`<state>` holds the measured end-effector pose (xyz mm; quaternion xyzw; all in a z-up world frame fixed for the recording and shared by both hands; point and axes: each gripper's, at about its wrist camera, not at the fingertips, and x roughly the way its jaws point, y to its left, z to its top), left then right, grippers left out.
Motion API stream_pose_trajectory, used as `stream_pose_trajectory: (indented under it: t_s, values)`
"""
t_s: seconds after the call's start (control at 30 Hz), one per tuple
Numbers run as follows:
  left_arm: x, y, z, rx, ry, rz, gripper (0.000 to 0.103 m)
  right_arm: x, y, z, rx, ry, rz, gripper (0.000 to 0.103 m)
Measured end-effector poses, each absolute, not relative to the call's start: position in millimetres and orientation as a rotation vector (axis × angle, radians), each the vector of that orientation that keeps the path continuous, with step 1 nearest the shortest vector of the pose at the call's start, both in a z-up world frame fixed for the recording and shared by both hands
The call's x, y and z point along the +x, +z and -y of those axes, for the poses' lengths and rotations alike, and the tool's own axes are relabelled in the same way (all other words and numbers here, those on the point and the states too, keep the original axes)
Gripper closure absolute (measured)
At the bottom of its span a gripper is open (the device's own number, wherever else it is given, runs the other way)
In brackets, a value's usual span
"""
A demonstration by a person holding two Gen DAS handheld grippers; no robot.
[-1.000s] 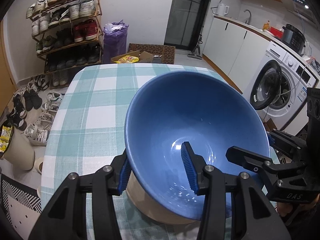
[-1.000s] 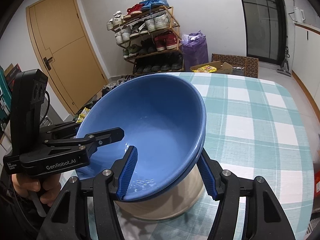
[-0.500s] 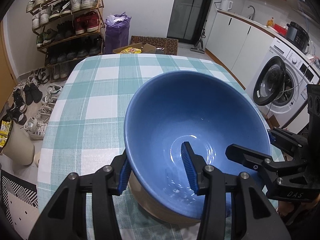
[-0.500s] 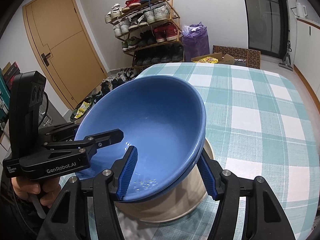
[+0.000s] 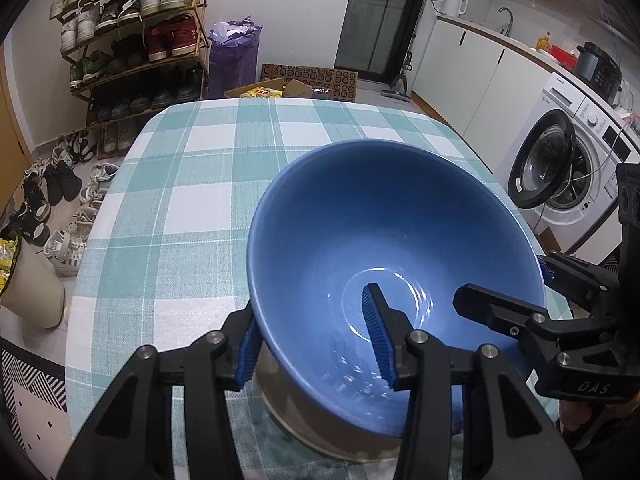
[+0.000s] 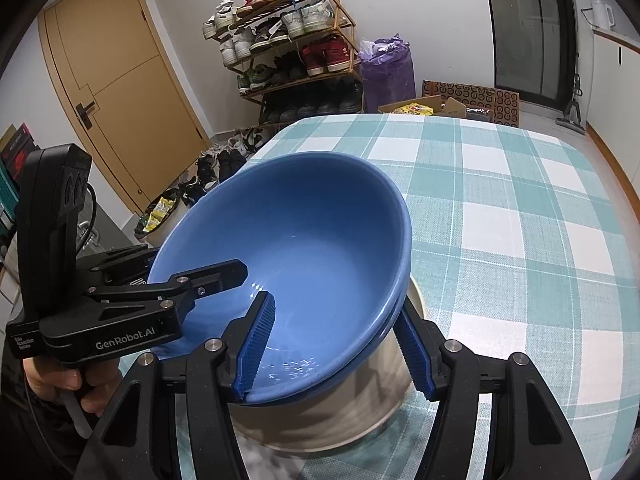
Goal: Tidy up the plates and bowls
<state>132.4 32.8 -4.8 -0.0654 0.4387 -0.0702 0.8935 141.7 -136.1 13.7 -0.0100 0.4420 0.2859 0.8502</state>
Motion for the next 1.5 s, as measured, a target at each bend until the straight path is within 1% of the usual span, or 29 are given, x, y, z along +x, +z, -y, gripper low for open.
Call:
stream_pose_trajectory:
  t_s: [0.7,0.87,0.9,0.93,1.0,1.07,1.1,1.13,1.2,1.27,1.3,1.33,1.5]
  values:
    - [143.1,-4.6,-31.8,-0.126,-0.150,-0.906,0.057,149.7,14.2,136.4,-0.023,0.586,-0.942,0.041]
    - [136.9,-1.3,-34.6,-0.115,-0.155,-0.881,0.055,150.0,16.0,139.9,-0.024,0.592,-0.936,0.040]
    - [132.9,2.0,-36.6,-0.111,-0.155,-0.866,0.052,150.6,16.9,141.5,-0.019,0.596,-0.936,0.038]
    - [129.7,4.6,-37.8,-0.108,-0.153,-0.856,0.046,150.3,19.2,144.1,-0.017,0.600,-0.928,0.036]
    - [120.3,10.9,-42.5,-0.108,-0.140,-0.827,0.038,147.4,24.5,149.1,-0.027,0.602,-0.900,0.025]
    - [111.1,16.0,-44.8,-0.097,-0.127,-0.801,0.037,143.8,30.5,154.8,-0.026,0.607,-0.873,0.019]
    - [106.2,18.2,-45.4,-0.090,-0.123,-0.788,0.032,141.7,33.5,158.7,-0.022,0.610,-0.860,0.017]
    - [100.8,20.5,-45.7,-0.085,-0.119,-0.773,0.026,139.9,35.4,161.3,-0.021,0.612,-0.851,0.016]
    - [90.7,23.9,-45.4,-0.076,-0.126,-0.744,0.024,135.0,39.1,167.4,-0.018,0.610,-0.826,0.011]
    - [83.2,25.8,-45.3,-0.079,-0.132,-0.731,0.021,129.0,41.6,172.3,-0.014,0.614,-0.796,0.006]
    - [79.4,26.3,-45.4,-0.081,-0.132,-0.725,0.015,126.0,42.5,173.3,-0.011,0.618,-0.785,0.003]
    - [75.3,26.7,-45.6,-0.084,-0.134,-0.714,0.010,121.9,43.6,174.8,-0.011,0.628,-0.770,0.001]
    - [57.9,27.3,-48.0,-0.083,-0.120,-0.664,0.000,99.0,47.6,175.2,-0.048,0.664,-0.696,0.001]
